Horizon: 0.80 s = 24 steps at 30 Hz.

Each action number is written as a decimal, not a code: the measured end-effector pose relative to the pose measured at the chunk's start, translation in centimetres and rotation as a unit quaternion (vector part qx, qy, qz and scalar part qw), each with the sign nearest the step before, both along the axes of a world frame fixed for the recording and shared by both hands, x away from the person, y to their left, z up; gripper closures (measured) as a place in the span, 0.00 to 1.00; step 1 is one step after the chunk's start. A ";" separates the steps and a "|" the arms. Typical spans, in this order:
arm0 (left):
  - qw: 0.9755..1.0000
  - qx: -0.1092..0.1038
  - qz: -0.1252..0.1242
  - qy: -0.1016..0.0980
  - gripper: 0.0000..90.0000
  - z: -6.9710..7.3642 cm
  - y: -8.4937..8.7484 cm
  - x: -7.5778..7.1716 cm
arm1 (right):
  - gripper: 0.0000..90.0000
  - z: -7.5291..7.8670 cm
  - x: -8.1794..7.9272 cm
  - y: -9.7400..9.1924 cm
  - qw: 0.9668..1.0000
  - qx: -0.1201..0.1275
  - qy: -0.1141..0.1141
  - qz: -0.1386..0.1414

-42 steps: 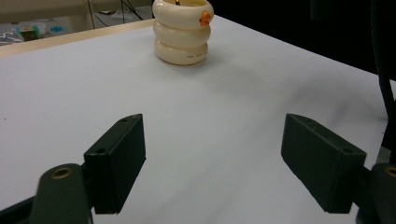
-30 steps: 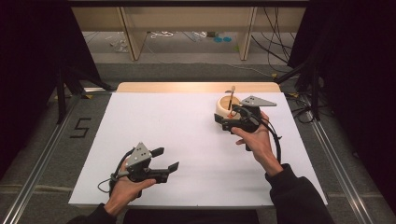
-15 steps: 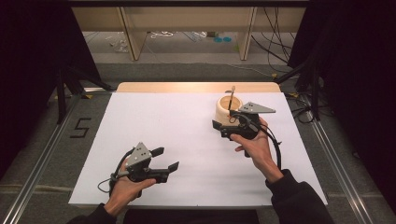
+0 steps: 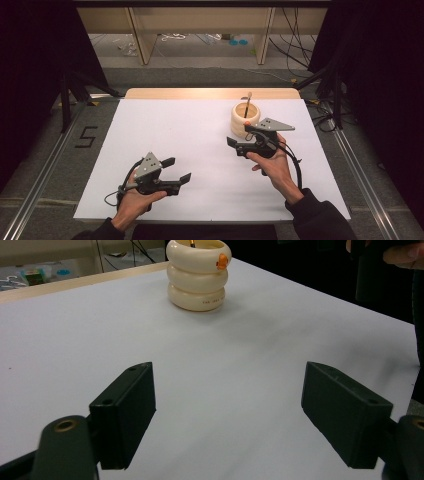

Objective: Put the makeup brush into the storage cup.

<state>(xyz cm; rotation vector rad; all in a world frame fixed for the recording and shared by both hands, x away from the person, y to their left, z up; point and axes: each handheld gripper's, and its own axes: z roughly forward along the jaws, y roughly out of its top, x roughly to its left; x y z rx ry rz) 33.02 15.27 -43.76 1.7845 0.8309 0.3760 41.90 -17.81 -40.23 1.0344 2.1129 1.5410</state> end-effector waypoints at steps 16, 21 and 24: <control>1.000 0.001 -0.001 0.000 0.24 0.0 0.0 0.0 | 0.18 -0.4 -1.5 0.0 1.000 -0.002 -0.011 0.017; 1.000 -0.001 -0.001 -0.001 0.24 0.0 0.0 -0.1 | 0.18 -0.6 -1.9 -0.1 1.000 -0.001 -0.010 0.017; 1.000 -0.003 -0.002 -0.001 0.24 0.0 0.0 -0.1 | 0.18 -0.7 -2.2 -0.2 1.000 -0.005 -0.008 0.017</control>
